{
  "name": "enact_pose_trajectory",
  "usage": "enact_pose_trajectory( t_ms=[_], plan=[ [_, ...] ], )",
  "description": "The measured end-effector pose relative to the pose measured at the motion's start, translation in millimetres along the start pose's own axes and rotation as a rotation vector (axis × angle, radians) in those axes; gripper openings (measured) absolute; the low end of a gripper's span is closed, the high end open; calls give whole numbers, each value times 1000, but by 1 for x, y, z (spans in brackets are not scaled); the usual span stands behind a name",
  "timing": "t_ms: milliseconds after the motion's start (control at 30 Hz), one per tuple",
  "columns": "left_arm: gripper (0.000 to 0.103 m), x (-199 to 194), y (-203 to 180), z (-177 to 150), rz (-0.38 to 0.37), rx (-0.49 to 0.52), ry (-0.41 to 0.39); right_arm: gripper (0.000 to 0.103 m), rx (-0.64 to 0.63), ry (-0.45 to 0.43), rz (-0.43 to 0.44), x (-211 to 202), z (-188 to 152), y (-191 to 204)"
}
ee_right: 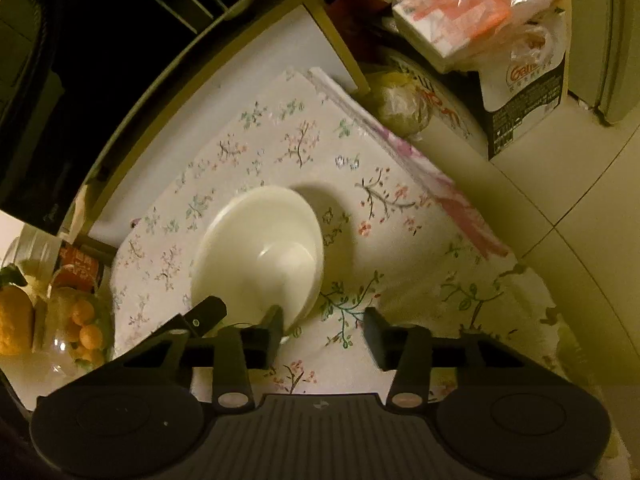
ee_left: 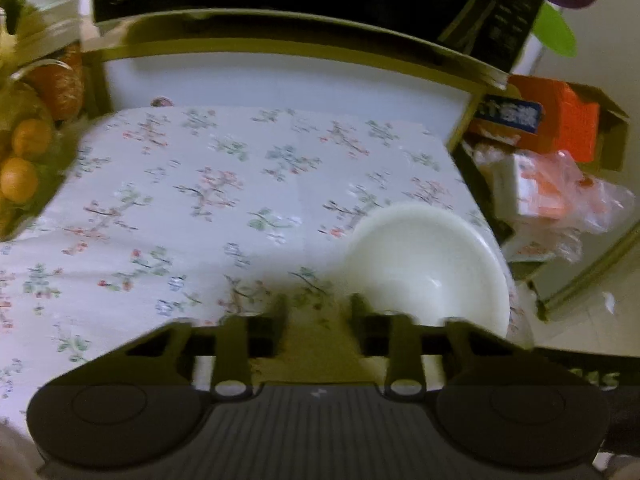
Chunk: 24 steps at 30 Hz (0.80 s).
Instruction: Organize plates and bowls
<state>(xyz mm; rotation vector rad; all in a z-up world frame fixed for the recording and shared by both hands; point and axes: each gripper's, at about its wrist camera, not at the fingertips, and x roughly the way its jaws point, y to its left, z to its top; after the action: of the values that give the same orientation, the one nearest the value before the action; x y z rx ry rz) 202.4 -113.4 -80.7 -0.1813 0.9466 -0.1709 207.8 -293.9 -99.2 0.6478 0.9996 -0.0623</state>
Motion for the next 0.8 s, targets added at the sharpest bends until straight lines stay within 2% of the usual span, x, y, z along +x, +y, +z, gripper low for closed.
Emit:
enact_pose_trajectory(
  t_ms=[67, 133, 267, 633, 800],
  plan=[
    [11, -3, -2, -1, 1, 3, 0, 17, 0, 11, 7, 3, -3, 1],
    [10, -8, -5, -1, 20, 27, -16, 10, -7, 16, 10, 3, -5, 6],
    [8, -20, 0, 0, 20, 20, -34, 10, -38, -16, 25, -10, -4, 14],
    [8, -54, 2, 1, 44, 21, -98, 9, -77, -37, 80, -36, -10, 28],
    [8, -72, 0, -3, 101, 52, -135, 10, -116, -35, 104, -44, -15, 39]
  ],
)
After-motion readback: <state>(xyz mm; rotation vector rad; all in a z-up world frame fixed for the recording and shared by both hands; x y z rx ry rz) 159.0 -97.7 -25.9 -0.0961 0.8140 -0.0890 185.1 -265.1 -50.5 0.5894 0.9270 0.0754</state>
